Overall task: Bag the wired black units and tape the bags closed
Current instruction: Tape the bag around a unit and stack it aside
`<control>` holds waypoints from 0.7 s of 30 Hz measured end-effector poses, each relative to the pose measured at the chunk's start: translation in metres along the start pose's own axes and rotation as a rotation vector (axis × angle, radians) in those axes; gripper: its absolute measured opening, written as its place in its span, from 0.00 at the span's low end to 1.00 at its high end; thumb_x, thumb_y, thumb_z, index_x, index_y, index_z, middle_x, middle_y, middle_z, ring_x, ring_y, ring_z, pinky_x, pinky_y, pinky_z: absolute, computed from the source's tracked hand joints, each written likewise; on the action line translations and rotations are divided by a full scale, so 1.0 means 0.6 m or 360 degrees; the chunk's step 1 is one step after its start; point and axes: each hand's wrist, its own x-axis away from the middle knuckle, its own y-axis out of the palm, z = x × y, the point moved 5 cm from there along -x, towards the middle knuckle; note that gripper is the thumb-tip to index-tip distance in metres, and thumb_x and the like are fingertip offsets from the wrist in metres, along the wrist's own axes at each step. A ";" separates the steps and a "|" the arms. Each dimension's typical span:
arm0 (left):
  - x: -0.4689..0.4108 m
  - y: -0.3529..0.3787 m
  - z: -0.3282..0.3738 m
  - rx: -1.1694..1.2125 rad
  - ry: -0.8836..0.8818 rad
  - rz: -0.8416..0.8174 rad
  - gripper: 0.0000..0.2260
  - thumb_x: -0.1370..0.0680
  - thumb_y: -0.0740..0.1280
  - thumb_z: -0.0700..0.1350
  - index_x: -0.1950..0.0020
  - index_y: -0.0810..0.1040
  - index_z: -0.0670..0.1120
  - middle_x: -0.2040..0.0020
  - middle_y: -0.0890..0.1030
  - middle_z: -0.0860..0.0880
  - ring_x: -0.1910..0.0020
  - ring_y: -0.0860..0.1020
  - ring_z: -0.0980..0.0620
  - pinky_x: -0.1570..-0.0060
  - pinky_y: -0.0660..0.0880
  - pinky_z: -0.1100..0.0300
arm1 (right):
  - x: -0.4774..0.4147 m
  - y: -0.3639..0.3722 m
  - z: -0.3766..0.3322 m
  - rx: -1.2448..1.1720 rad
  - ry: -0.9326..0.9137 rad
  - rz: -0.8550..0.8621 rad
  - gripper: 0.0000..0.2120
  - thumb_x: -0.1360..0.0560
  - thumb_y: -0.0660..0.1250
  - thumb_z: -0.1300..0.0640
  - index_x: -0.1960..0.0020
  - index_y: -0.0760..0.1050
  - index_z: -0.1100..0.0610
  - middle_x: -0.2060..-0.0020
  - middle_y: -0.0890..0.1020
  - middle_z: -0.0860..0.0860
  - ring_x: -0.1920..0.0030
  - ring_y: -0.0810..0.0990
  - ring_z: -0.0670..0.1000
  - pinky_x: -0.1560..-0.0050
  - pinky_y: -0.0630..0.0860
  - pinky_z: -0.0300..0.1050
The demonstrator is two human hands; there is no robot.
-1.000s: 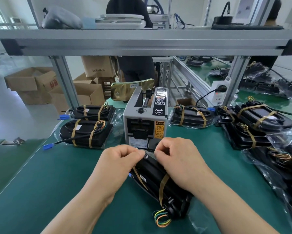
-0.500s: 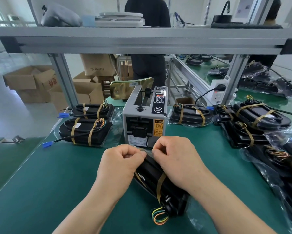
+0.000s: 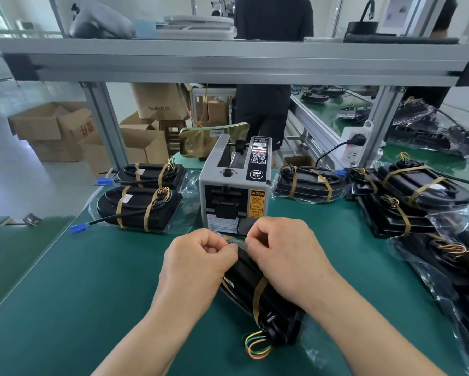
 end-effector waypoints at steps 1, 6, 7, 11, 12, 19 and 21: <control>-0.001 -0.001 -0.001 -0.0001 -0.0023 0.0007 0.06 0.33 0.75 0.54 0.63 0.79 0.56 0.76 0.72 0.58 0.78 0.67 0.59 0.72 0.64 0.63 | 0.001 0.000 0.000 0.0003 -0.0004 0.0005 0.07 0.26 0.65 0.53 0.62 0.77 0.51 0.65 0.81 0.45 0.60 0.78 0.49 0.58 0.78 0.48; -0.003 -0.002 -0.007 0.0144 -0.0189 0.0059 0.16 0.37 0.76 0.56 0.55 0.75 0.53 0.66 0.74 0.56 0.69 0.72 0.56 0.66 0.67 0.59 | -0.001 0.000 -0.009 0.0053 -0.0062 0.0004 0.08 0.26 0.67 0.47 0.61 0.76 0.49 0.63 0.80 0.43 0.59 0.78 0.47 0.58 0.77 0.46; -0.003 0.001 -0.008 0.0168 -0.0209 0.0052 0.16 0.37 0.75 0.56 0.56 0.75 0.53 0.66 0.73 0.56 0.70 0.71 0.56 0.66 0.66 0.59 | -0.003 0.000 -0.013 0.0103 -0.0094 0.0008 0.07 0.25 0.66 0.49 0.60 0.75 0.49 0.61 0.80 0.44 0.58 0.78 0.48 0.57 0.77 0.47; -0.009 0.007 -0.011 0.0214 -0.0204 0.0050 0.15 0.39 0.74 0.58 0.60 0.76 0.50 0.77 0.69 0.59 0.78 0.65 0.60 0.69 0.63 0.60 | -0.006 0.008 -0.029 0.0334 -0.0249 0.0026 0.07 0.20 0.59 0.51 0.56 0.72 0.52 0.56 0.79 0.47 0.55 0.78 0.52 0.57 0.73 0.46; -0.010 0.007 -0.012 0.0228 -0.0193 0.0056 0.14 0.36 0.76 0.56 0.61 0.77 0.50 0.78 0.68 0.59 0.79 0.65 0.60 0.69 0.64 0.59 | -0.005 0.009 -0.028 0.0343 -0.0262 0.0027 0.08 0.20 0.59 0.51 0.56 0.70 0.51 0.56 0.78 0.47 0.56 0.78 0.52 0.59 0.71 0.45; -0.020 0.005 -0.021 0.0364 -0.0162 0.0055 0.10 0.29 0.75 0.49 0.64 0.78 0.48 0.74 0.72 0.56 0.75 0.67 0.58 0.68 0.66 0.59 | -0.002 0.009 -0.020 0.0282 -0.0224 0.0034 0.10 0.20 0.59 0.52 0.60 0.66 0.49 0.61 0.75 0.45 0.61 0.73 0.50 0.62 0.66 0.44; -0.018 0.007 -0.020 0.0332 -0.0133 -0.0029 0.12 0.31 0.77 0.51 0.63 0.76 0.49 0.75 0.68 0.57 0.75 0.65 0.58 0.70 0.64 0.62 | -0.001 0.010 -0.016 0.0236 -0.0205 0.0020 0.09 0.20 0.60 0.51 0.59 0.67 0.49 0.60 0.76 0.45 0.59 0.74 0.50 0.60 0.68 0.45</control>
